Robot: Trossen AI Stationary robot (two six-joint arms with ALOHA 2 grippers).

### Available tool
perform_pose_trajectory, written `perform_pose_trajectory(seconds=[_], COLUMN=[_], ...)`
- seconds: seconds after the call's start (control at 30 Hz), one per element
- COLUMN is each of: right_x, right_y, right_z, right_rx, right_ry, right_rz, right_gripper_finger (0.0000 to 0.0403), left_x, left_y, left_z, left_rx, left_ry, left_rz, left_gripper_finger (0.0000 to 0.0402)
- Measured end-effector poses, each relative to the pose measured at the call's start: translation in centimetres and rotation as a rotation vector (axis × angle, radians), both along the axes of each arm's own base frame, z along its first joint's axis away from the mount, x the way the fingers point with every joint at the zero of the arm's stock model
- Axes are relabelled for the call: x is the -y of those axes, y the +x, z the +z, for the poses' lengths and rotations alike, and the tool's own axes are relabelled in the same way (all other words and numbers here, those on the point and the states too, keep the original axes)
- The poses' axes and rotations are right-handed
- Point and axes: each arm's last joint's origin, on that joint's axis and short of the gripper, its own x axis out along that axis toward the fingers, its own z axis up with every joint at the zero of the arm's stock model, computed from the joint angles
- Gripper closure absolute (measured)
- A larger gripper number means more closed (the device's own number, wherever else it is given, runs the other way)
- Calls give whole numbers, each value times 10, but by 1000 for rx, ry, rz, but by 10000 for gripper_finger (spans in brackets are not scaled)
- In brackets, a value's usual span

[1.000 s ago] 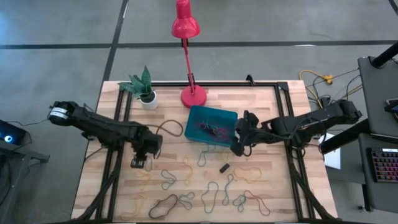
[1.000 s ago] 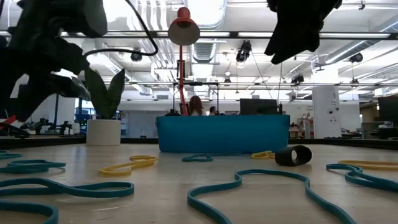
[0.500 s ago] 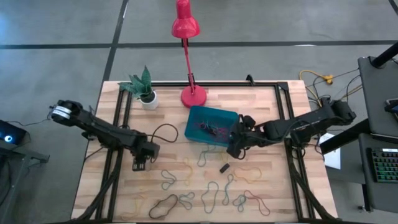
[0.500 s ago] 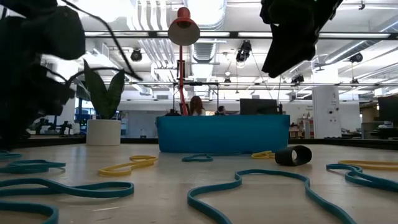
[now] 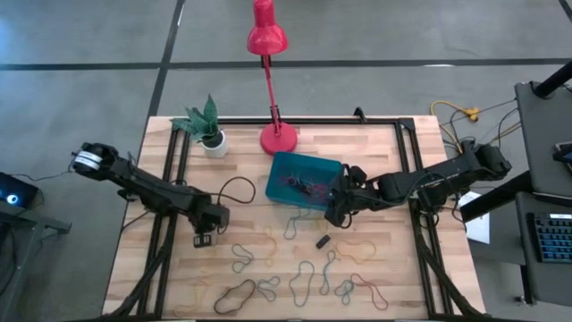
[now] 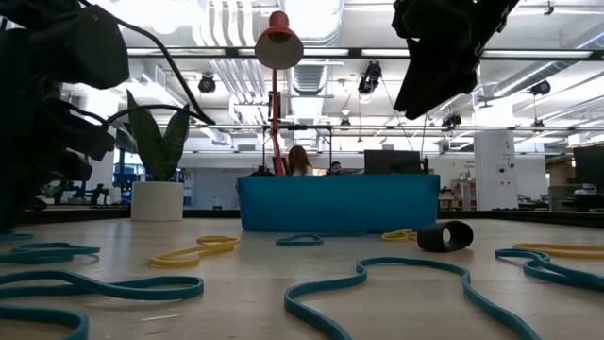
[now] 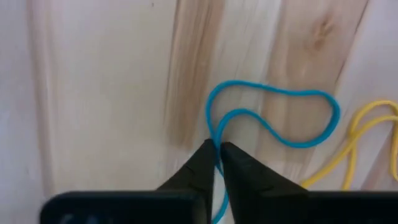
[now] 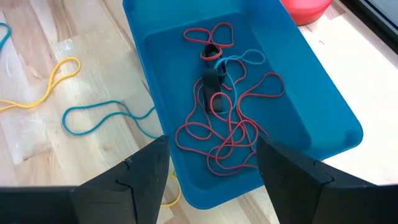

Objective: Pick and place rubber bands into bin
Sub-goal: Put the blue rubber band into the blue bin

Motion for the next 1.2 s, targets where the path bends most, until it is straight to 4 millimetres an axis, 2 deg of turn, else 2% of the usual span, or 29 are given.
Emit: perform_pose_trajectory(seconds=[0.17,0.3,0.37,0.47,0.53,0.73,0.83,0.9,1.03,1.2], right_x=[0,0,0,1,1,1,1,1,1,2], right_y=[0,0,1,1,1,1,0,0,-2,-9], right_z=[0,0,0,0,0,0,0,0,0,4], right_rx=[1,2,5,8,8,14,12,13,18,13], right_ry=[0,1,1,2,4,17,21,28,48,70], right_rz=[0,-1,-1,-3,-5,-22,-28,-39,-69,-107], right_gripper_finger=[177,177,177,177,177,177,177,177,177,177], left_x=[2,3,2,-4,-10,-35,-47,-59,-82,-92], left_y=[7,21,37,40,49,66,80,90,115,156], left_z=[6,28,47,69,89,152,190,205,210,185], left_rx=[48,189,345,425,530,747,929,1003,1047,992], left_ry=[-2,13,52,140,207,426,496,536,472,317], left_rz=[1,13,44,60,79,83,59,56,38,-31], left_gripper_finger=[400,401,401,401,401,401,401,401,401,401])
